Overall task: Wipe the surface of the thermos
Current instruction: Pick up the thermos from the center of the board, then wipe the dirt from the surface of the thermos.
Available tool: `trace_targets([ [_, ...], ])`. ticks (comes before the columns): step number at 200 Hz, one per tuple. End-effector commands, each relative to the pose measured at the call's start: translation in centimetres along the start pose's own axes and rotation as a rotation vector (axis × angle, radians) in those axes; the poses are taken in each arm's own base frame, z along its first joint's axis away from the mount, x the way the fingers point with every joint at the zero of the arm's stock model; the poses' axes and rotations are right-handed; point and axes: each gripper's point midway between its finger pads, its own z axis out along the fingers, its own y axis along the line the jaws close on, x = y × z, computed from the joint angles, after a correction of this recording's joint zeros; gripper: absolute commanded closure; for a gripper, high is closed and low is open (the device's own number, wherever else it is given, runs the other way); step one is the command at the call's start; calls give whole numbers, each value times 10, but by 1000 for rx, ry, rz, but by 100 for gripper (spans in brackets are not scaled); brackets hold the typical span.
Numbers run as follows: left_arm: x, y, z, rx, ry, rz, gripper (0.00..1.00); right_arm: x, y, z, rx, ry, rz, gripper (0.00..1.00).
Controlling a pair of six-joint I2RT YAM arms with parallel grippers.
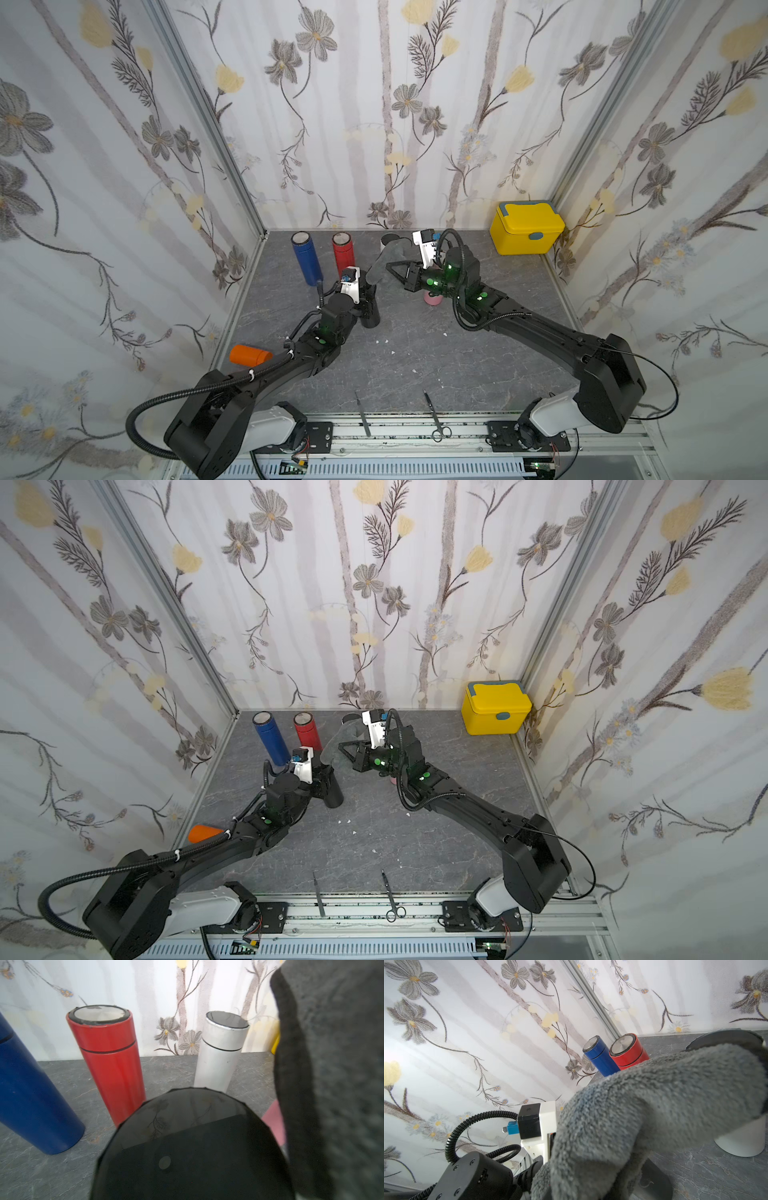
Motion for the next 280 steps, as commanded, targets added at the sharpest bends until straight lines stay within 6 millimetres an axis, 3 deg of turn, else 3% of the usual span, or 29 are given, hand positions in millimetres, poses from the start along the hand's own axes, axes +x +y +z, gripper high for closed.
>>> trace_targets([
  [1, -14, -31, -21, 207, -39, -59, 100, -12, 18, -9, -65, -67, 1, 100],
  [30, -33, -60, -61, 422, -105, -97, 100, -1, 32, -22, -145, -93, 32, 100],
  [50, -50, -69, -84, 505, -172, -108, 100, 10, 46, -23, -199, -62, 32, 100],
  [69, -70, -72, -101, 543, -243, -128, 100, 34, 60, -22, -266, -3, 47, 100],
  [78, -78, -71, -106, 541, -270, -135, 100, 45, 56, -21, -253, 22, 54, 100],
  [82, -82, -70, -108, 537, -279, -139, 100, 58, 63, -20, -261, 51, 58, 100],
  [105, -94, -62, -113, 497, -323, -158, 100, 96, 45, -29, -183, 103, 90, 100],
  [107, -95, -61, -113, 491, -327, -161, 100, 107, 36, -31, -157, 120, 100, 100],
  [117, -97, -57, -115, 475, -346, -168, 100, 127, 18, -40, -90, 139, 117, 100],
  [157, -104, -47, -117, 433, -385, -215, 100, 173, -33, -72, 89, 171, 177, 100],
  [175, -106, -42, -106, 381, -342, -252, 100, 165, -23, -72, 90, 159, 129, 100],
  [202, -107, -31, -86, 272, -239, -379, 100, 118, 33, -63, 20, 48, -50, 100],
  [220, -109, -34, -83, 268, -195, -429, 100, 89, 76, -49, -46, -20, -161, 100],
  [225, -109, -37, -83, 272, -185, -436, 100, 83, 80, -44, -34, -33, -177, 100],
  [238, -110, -42, -83, 278, -161, -441, 100, 74, 77, -27, 29, -49, -210, 100],
  [253, -111, -46, -87, 289, -157, -438, 100, 78, 51, -6, 159, -14, -221, 100],
  [266, -112, -46, -90, 287, -157, -425, 100, 96, 28, 0, 231, 35, -221, 100],
  [280, -112, -42, -93, 270, -162, -410, 100, 122, 0, -8, 304, 84, -185, 100],
])
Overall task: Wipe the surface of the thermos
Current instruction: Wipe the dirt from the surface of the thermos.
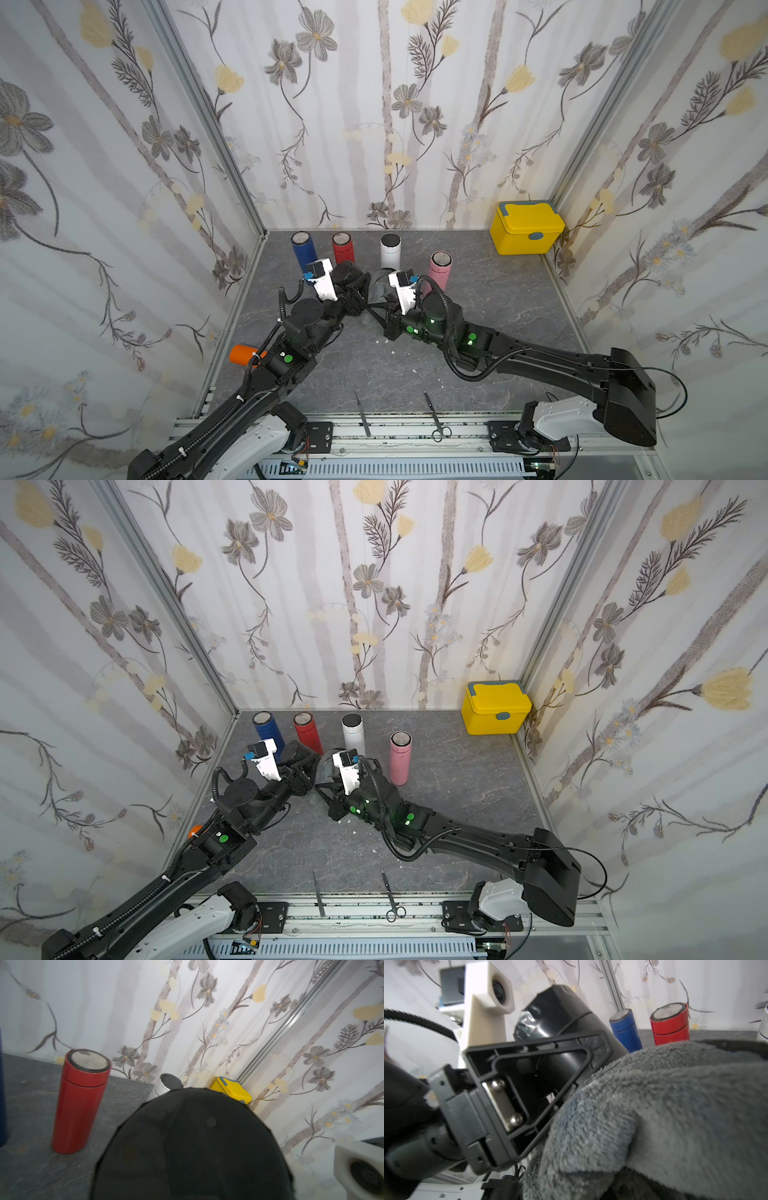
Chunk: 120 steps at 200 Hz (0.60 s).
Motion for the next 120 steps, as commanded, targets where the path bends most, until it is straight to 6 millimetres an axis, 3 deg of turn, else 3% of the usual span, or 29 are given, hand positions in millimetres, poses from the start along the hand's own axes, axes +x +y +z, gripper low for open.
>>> trace_targets([
  [1, -11, -19, -7, 73, -22, -13, 100, 43, -57, -5, 237, 85, -2, 100],
  [23, -14, -20, -9, 69, -18, 23, 100, 89, -88, -35, 318, 158, 56, 100],
  [41, -14, -28, -8, 105, -7, 47, 100, 95, -97, -59, 360, 168, 74, 100],
  [57, -7, -40, -1, 154, 49, 109, 100, 79, -89, -76, 334, 129, 88, 100],
  [83, 25, -53, 14, 256, 198, 253, 100, 36, -78, -96, 191, 51, 193, 100],
  [120, 56, -83, -2, 525, 264, 361, 100, -15, -81, -101, 117, -13, 248, 100],
])
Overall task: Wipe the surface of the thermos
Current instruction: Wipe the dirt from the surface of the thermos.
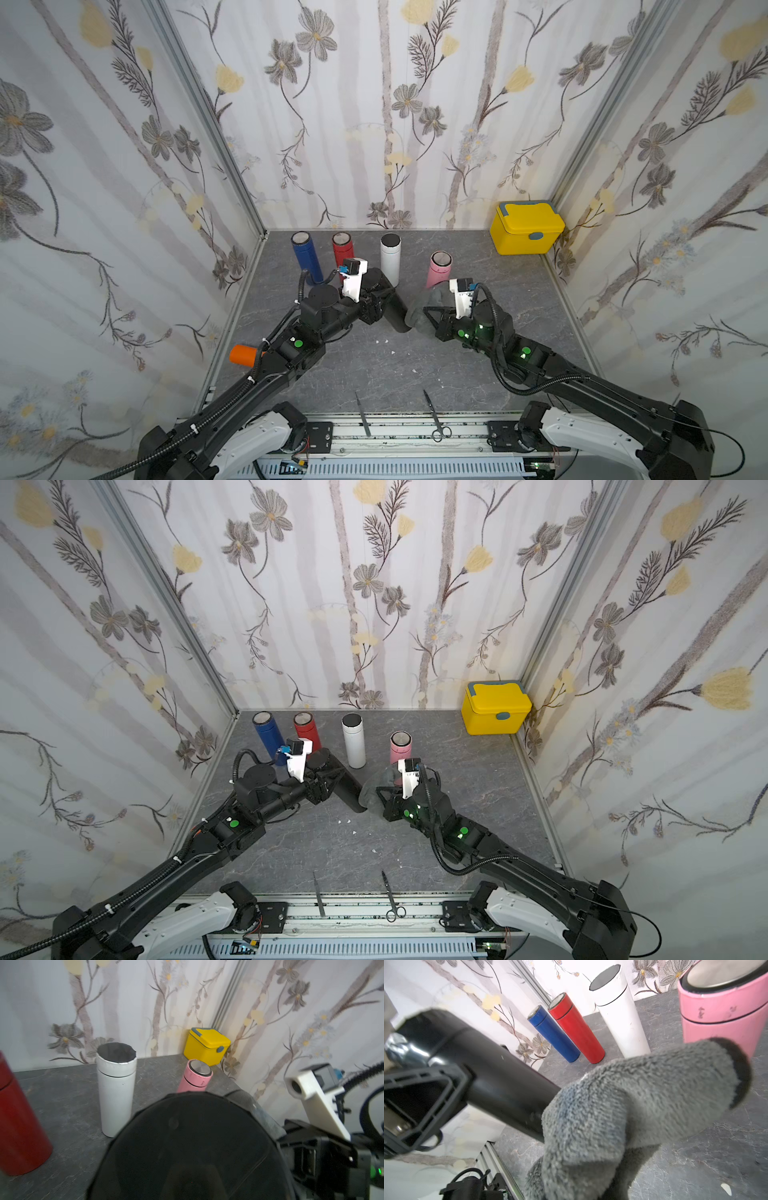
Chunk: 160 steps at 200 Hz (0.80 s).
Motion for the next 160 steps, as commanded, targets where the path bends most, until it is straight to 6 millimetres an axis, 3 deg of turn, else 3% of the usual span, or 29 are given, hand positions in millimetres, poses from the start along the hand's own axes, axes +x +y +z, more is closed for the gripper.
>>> trace_targets([
  [1, -3, -42, -6, 246, -33, 153, 100, -20, 23, -2, -134, 17, 41, 100],
  [13, 0, -53, -11, 316, -38, 182, 100, -28, 36, 1, -203, 8, 46, 100],
  [21, 2, -61, -14, 362, -43, 201, 100, -29, 49, 3, -280, 18, 53, 100],
  [24, 1, -63, -15, 377, -47, 205, 100, -40, 61, 0, -317, -2, 52, 100],
  [31, 4, -69, -17, 413, -42, 213, 100, -45, 72, 2, -370, 1, 69, 100],
  [44, 7, -78, -19, 479, -15, 219, 100, -45, 88, 5, -461, 27, 85, 100],
  [62, 5, -78, -18, 479, -35, 214, 100, -34, 93, 14, -507, 73, 119, 100],
  [78, 3, -74, -18, 454, -51, 217, 100, -12, 85, 21, -479, 131, 130, 100],
  [82, 1, -73, -18, 445, -58, 216, 100, 4, 72, 24, -440, 160, 142, 100],
  [102, -6, -72, -22, 426, -88, 225, 100, 49, 29, 24, -294, 221, 178, 100],
  [126, -12, -70, -23, 399, -101, 235, 100, 97, -15, 9, -140, 274, 202, 100],
  [143, -14, -67, -21, 378, -101, 235, 100, 101, -31, -3, -77, 252, 201, 100],
  [160, -16, -59, -16, 322, -97, 226, 100, 80, -24, -13, -86, 183, 163, 100],
])
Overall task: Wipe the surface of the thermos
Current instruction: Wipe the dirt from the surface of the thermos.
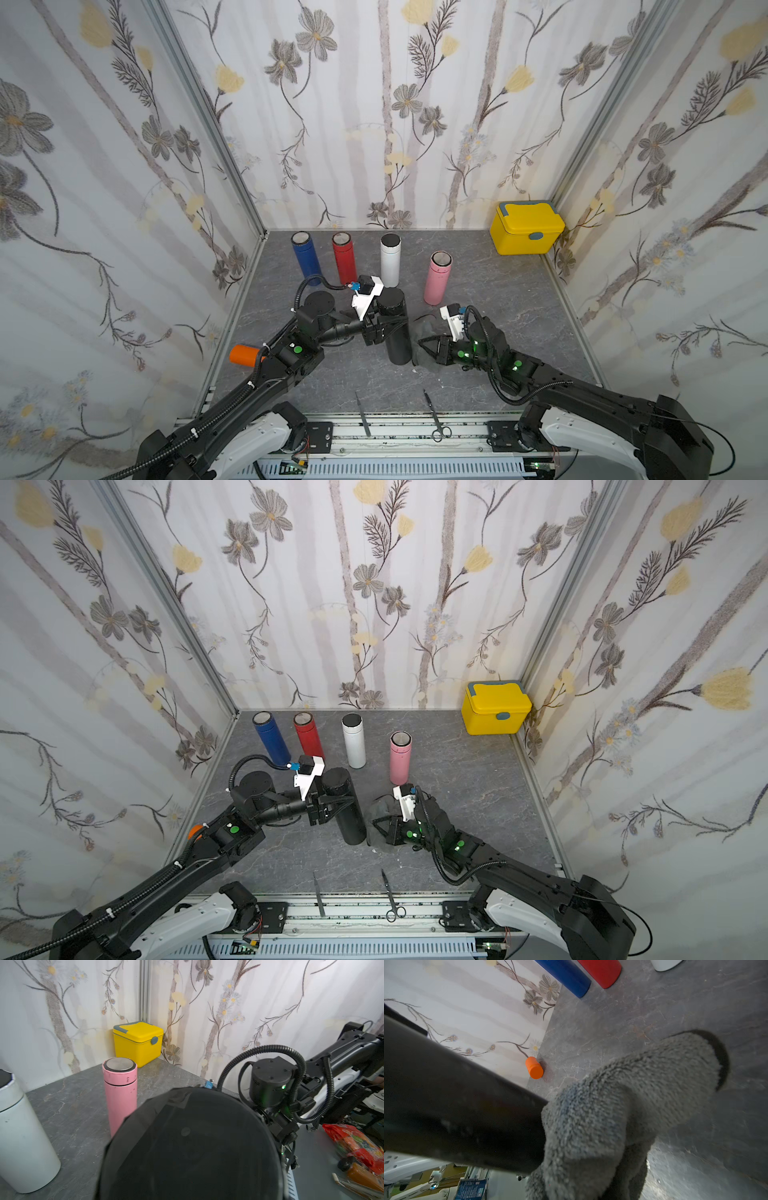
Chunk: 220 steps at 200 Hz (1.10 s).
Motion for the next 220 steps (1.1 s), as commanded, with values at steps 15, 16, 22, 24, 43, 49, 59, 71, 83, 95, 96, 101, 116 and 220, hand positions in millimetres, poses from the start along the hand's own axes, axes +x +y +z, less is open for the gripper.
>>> trace_targets([
  [15, -26, 10, 0, -100, -94, 79, 100, -50, 28, -30, 30, -193, -91, 100],
  [16, -26, 11, 0, -103, -95, 81, 100, -53, 29, -31, 32, -200, -94, 100],
  [22, -22, 12, 0, -111, -83, 86, 100, -67, 40, -39, 32, -244, -120, 100],
  [24, -20, 12, 0, -115, -79, 88, 100, -72, 44, -41, 31, -262, -130, 100],
  [43, -9, 22, 1, -175, -55, 92, 100, -113, 85, -63, -21, -393, -196, 100],
  [49, -7, 24, 0, -192, -52, 95, 100, -123, 98, -67, -43, -417, -214, 100],
  [59, -5, 29, 0, -231, -59, 96, 100, -140, 122, -72, -80, -445, -245, 100],
  [71, -3, 33, -1, -258, -63, 101, 100, -149, 142, -65, -113, -421, -273, 100],
  [83, -1, 37, -1, -282, -61, 106, 100, -155, 159, -57, -156, -393, -294, 100],
  [95, 3, 39, 1, -286, -49, 105, 100, -157, 172, -50, -200, -376, -304, 100],
  [96, 2, 39, 1, -287, -50, 105, 100, -158, 173, -49, -202, -377, -306, 100],
  [101, 3, 40, 2, -286, -47, 104, 100, -158, 177, -47, -215, -375, -314, 100],
  [116, 4, 38, 4, -281, -46, 108, 100, -156, 177, -30, -217, -335, -310, 100],
  [220, 5, 48, 16, -317, -42, 122, 100, -125, 151, 70, -156, 0, -291, 100],
])
